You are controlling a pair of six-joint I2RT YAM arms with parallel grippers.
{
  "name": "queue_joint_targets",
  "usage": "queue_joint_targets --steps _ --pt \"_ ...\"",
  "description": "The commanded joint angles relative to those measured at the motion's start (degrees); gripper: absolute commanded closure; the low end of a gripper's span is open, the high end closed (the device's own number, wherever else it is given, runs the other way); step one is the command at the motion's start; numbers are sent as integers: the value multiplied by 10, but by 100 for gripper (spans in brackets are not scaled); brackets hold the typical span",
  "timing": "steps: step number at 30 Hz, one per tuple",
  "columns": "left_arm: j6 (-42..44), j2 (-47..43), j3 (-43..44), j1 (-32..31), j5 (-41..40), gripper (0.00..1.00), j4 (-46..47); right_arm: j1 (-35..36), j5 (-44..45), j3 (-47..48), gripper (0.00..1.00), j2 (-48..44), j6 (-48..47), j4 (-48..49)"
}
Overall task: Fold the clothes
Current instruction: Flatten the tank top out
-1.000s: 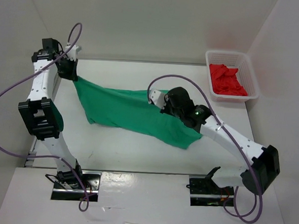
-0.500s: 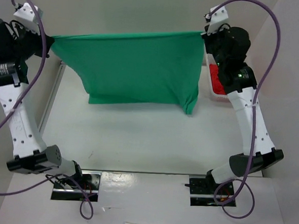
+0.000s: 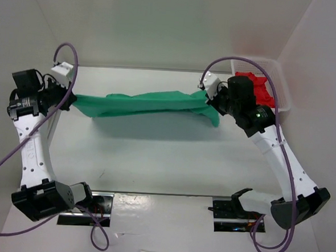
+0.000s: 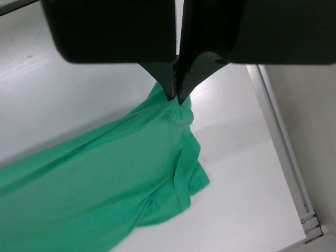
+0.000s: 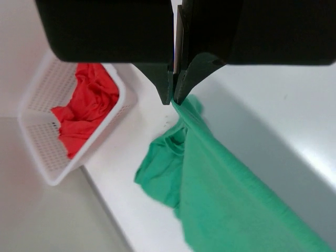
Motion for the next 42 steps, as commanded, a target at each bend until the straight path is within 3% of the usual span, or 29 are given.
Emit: queue_joint_targets --steps 1,11,13,14,15,16,17,18,20,22,23,27,31,42 --pt "101 -94 -49 4 -8 96 -17 -3 -50 -6 100 -72 -50 -91" --pt "289 -240 -228 -1 -88 96 -76 18 -133 -90 100 -115 -157 -289" --pt "321 -252 -255 -6 -96 90 -95 49 -133 -115 99 -110 -147 -289" --pt "329 -252 -262 -6 -103 87 -108 61 -133 -121 81 -110 -138 -289" --pt "337 -252 -268 -6 -103 82 -116 72 -133 -126 52 -105 -119 -289" --pt "353 -258 -275 -6 -103 70 -123 94 -133 -134 26 -105 -111 -289" --pt "360 -264 -275 -6 -103 64 -136 104 -127 -134 21 -105 -106 -289" --pt "360 -270 -275 -6 -103 60 -136 119 -127 -140 21 -105 -99 -289" --pt "368 -288 -280 -6 -103 41 -142 119 -120 -140 20 -105 -99 -289" --pt "373 -299 -280 -6 -114 35 -142 119 -113 -140 20 -110 -99 -283" --pt "373 -304 -280 -6 -114 26 -148 119 -113 -140 18 -110 -99 -283" --pt "365 -304 -274 -6 -119 16 -148 119 -108 -140 16 -121 -104 -242" --pt "319 -282 -274 -6 -113 11 -104 119 -102 -153 12 -121 -57 -164" --pt "208 -62 -240 -11 -118 14 -27 119 -62 -154 13 10 42 -25"
